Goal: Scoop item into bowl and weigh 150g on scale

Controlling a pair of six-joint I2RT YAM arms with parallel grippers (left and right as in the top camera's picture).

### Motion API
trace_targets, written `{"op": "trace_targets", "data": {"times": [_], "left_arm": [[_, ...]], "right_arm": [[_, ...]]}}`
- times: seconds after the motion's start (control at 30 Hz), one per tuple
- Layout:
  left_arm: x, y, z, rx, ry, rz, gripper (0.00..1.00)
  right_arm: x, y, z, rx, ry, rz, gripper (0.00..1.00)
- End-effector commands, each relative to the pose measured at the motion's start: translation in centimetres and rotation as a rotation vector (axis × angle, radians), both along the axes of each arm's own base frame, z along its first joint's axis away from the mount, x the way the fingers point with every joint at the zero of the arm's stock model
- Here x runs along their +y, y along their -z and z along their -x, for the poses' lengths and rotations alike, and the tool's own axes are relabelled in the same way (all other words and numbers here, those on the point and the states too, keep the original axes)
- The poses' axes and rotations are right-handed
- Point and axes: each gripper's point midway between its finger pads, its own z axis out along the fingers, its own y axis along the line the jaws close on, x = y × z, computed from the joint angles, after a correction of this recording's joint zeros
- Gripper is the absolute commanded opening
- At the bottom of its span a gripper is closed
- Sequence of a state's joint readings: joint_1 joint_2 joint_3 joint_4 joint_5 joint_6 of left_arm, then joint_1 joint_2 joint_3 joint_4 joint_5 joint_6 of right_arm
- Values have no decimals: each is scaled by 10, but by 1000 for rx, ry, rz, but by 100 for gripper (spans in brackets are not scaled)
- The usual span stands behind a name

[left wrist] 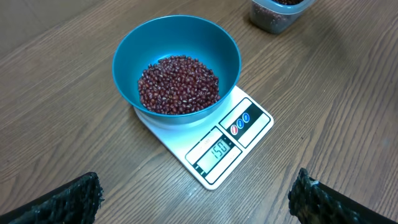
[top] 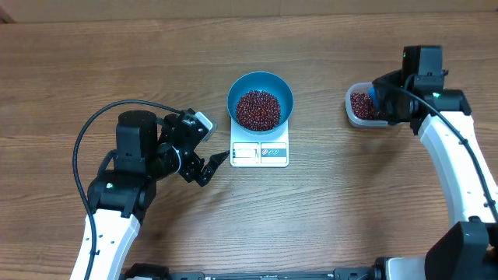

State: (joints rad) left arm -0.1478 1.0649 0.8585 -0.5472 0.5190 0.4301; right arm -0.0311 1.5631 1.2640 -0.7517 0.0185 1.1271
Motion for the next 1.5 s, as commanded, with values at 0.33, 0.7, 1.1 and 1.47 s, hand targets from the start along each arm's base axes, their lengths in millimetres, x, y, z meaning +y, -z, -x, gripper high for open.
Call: {"op": "trace_targets", "data": {"times": [0.33, 0.7, 1.1, 1.47], "left_arm": [[2, 0, 0, -11, 4, -9, 100], [2, 0, 0, -11, 4, -9, 100], [2, 0, 0, -11, 4, -9, 100], [2, 0, 0, -11, 4, -9, 100]], "right_arm": [[12, 20, 1, -5, 12, -95, 4], [22, 48, 12, 20, -21, -143, 13], [22, 46, 10, 10, -74, -109, 76], [21, 41, 11, -5, -166, -47, 100]]}}
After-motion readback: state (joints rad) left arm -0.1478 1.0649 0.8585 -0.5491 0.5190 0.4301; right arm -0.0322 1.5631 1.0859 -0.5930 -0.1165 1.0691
